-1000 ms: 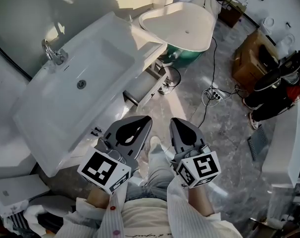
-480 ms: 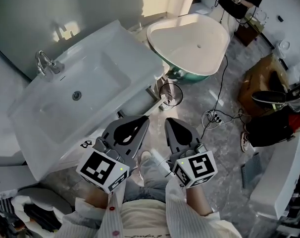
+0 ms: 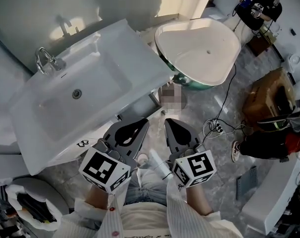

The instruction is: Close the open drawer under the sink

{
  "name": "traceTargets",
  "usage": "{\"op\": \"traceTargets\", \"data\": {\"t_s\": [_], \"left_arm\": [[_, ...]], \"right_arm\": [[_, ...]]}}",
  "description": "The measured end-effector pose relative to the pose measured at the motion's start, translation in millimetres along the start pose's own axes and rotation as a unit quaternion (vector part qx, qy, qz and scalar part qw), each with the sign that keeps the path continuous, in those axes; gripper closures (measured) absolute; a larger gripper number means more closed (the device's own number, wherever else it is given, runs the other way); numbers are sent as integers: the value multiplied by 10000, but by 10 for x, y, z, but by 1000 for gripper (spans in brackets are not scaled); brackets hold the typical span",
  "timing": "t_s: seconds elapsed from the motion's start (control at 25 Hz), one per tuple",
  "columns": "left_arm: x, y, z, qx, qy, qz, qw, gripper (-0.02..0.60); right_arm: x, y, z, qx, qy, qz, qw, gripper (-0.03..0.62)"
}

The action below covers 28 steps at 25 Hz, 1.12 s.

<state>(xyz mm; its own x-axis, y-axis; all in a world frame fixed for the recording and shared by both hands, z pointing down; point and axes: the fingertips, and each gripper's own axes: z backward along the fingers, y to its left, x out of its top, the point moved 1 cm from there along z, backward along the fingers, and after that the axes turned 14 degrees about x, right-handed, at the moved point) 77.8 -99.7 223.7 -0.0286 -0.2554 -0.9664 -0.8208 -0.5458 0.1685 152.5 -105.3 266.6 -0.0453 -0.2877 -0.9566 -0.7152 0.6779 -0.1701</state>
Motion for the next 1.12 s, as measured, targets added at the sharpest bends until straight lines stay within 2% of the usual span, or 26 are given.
{"op": "traceTargets", "data": {"t_s": [0.24,0.44,0.84,1.12], "left_arm": [[-114,47,-118,38,134,-22,9999,566],[-384,117,-177,185,257,41,9995,566],[-1207,347,-403,473,496,196,9975,566],[-1832,421,-581,511,779,241,9954,566]], "right_arm": [[-116,-106,-94,-11,130,-132,9998,583],[-353,-183,-198,-5,257,-151,9996,583],[-1249,-412,-606,54,695,-297,9971,584],[-1857,-649,-807,66,818,-347,9960,584]]}}
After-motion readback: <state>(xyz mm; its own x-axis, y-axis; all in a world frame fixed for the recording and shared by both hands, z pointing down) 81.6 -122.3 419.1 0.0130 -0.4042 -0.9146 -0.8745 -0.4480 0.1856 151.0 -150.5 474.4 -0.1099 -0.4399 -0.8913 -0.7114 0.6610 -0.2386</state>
